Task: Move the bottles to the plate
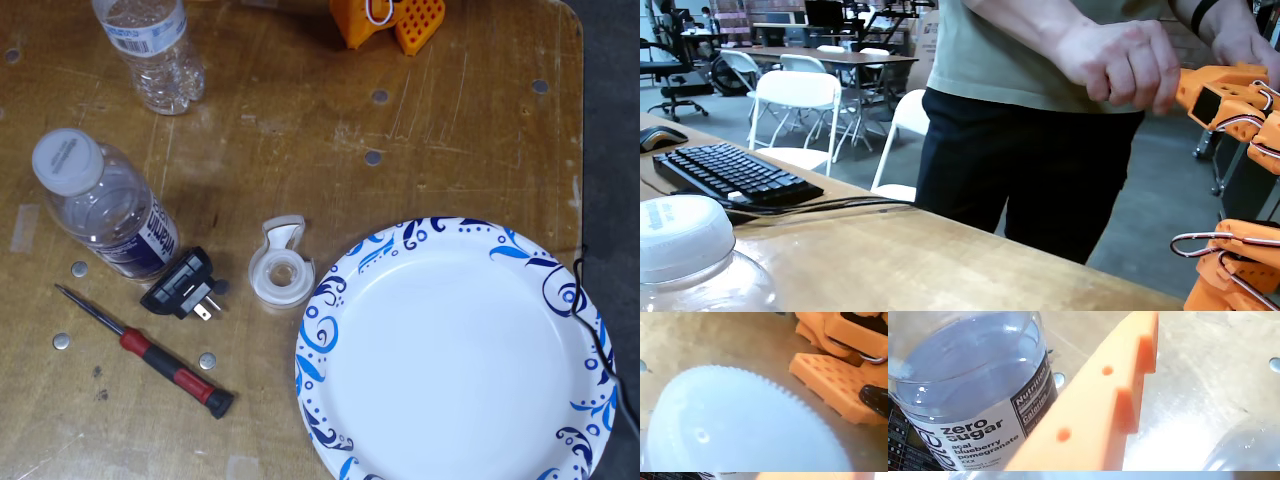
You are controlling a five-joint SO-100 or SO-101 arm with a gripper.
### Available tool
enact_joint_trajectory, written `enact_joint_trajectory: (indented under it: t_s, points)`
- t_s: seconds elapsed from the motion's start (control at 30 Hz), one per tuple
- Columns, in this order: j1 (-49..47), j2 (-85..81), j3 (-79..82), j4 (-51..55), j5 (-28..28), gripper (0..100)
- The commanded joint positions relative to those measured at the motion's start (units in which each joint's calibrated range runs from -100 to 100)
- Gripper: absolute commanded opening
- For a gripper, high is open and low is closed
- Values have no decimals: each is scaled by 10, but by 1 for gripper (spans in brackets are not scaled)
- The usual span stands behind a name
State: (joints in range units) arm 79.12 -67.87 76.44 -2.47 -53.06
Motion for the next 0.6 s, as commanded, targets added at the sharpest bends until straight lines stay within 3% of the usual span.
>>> enact_joint_trajectory:
  t_s: [0.0, 0.1, 0.33, 0.57]
  points:
    - [7, 2, -7, -11, -1, 47]
    - [7, 8, -8, -11, -1, 40]
    - [33, 8, -9, -11, -2, 7]
    - [50, 8, -4, -11, -2, 1]
